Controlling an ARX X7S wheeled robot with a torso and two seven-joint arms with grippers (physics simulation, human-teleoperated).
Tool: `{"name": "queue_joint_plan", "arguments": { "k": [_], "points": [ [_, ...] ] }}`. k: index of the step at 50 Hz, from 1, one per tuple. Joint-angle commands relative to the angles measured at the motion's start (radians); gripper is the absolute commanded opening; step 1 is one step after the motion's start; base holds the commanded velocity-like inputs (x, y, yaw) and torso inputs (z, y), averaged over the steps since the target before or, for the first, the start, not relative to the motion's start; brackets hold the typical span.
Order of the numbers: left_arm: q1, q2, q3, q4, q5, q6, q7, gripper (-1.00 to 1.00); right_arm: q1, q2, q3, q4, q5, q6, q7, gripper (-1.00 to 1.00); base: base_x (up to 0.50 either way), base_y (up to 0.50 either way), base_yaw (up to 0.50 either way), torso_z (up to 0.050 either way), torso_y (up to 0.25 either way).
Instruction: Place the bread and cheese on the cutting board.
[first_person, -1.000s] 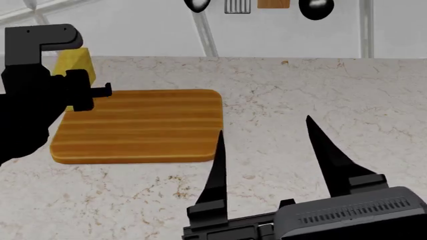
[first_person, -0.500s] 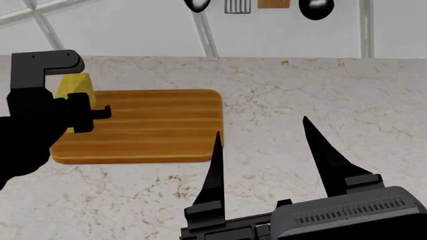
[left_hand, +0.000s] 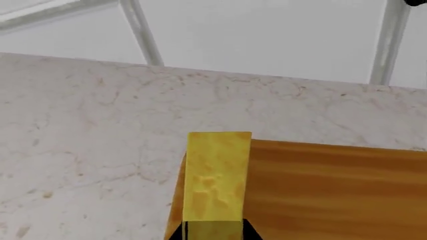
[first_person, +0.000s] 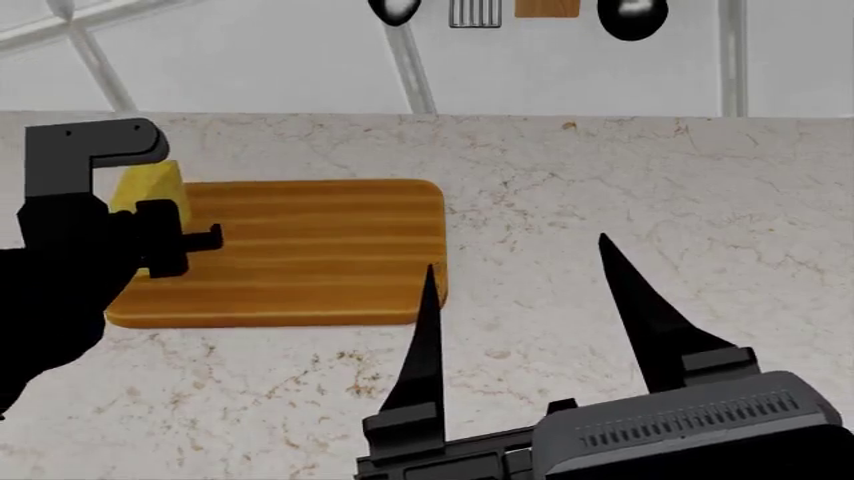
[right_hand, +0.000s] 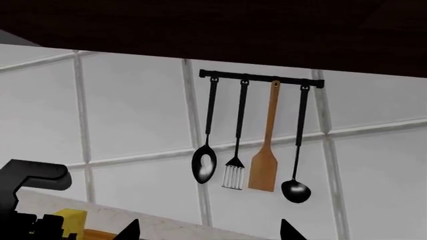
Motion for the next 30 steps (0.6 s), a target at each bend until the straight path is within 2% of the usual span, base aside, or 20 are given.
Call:
{"name": "queue_joint_plan", "arguments": {
  "k": [1, 13, 30],
  "points": [
    [0.048, -0.002, 0.004, -0.039, -0.040, 0.041, -0.006, 1.00, 0.003, 0.005, -0.012, 0.002, 0.000, -0.004, 0.005, 1.00, 0.00, 0.00, 0.00, 0.000, 0.000],
    [0.050, -0.022, -0.009, 0.016, -0.047, 0.044, -0.037, 1.00, 0.006, 0.011, -0.016, 0.001, 0.006, -0.007, 0.012, 1.00, 0.00, 0.00, 0.00, 0.000, 0.000],
    [0.072, -0.156, -0.049, 0.405, -0.122, -0.043, -0.178, 1.00, 0.006, 0.020, -0.016, -0.002, 0.016, -0.015, 0.021, 1.00, 0.00, 0.00, 0.00, 0.000, 0.000]
  ]
}}
